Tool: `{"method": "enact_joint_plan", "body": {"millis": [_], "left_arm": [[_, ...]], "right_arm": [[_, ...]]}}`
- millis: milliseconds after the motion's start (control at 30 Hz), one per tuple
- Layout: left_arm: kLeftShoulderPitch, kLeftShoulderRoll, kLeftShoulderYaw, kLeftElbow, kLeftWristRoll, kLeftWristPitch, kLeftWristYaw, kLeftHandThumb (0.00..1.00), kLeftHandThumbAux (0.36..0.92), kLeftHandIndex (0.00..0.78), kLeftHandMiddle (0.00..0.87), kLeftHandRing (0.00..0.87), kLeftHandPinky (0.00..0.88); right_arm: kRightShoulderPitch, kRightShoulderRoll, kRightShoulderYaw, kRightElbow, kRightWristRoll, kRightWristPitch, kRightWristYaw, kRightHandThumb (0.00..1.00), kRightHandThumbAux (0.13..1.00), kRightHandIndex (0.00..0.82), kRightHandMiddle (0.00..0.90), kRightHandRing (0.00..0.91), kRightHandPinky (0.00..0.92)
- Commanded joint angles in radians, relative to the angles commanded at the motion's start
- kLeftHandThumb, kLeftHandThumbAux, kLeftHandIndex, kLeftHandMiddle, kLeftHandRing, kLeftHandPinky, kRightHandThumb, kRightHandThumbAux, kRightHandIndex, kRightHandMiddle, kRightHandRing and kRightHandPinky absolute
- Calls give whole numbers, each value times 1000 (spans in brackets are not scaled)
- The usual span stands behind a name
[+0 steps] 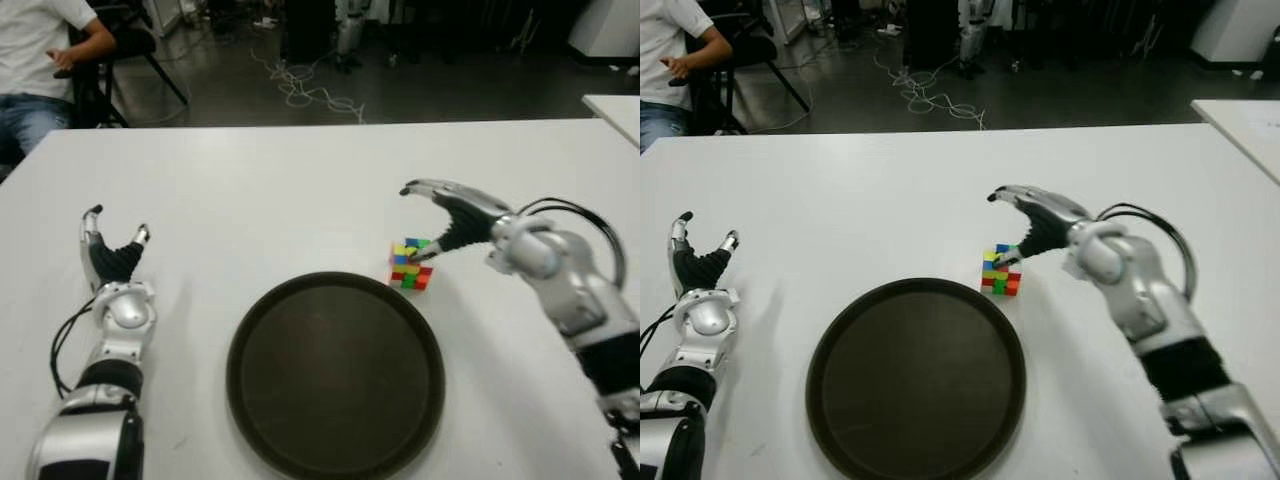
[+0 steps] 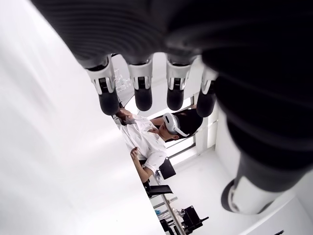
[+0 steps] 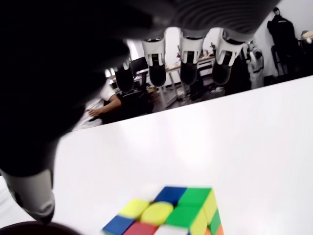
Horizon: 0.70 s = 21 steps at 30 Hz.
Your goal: Pick up the Rubik's Cube and put it in the plate
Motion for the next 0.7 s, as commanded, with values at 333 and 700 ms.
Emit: {"method": "enact_joint_plan", "body": {"millis": [333,700], "left_arm": [[2,-3,3,-6,-4,3,2,0,703,0,1,0,18],[3,1,-4,-5,5,9,7,0,695,3,12,9,24]], "right_arm": [[-7,-4,19,-6,-23,-4,-8,0,759,5,7,19,4],[-2,-5,22,0,-31,-38,-26,0,742,9,16,23,11]]}}
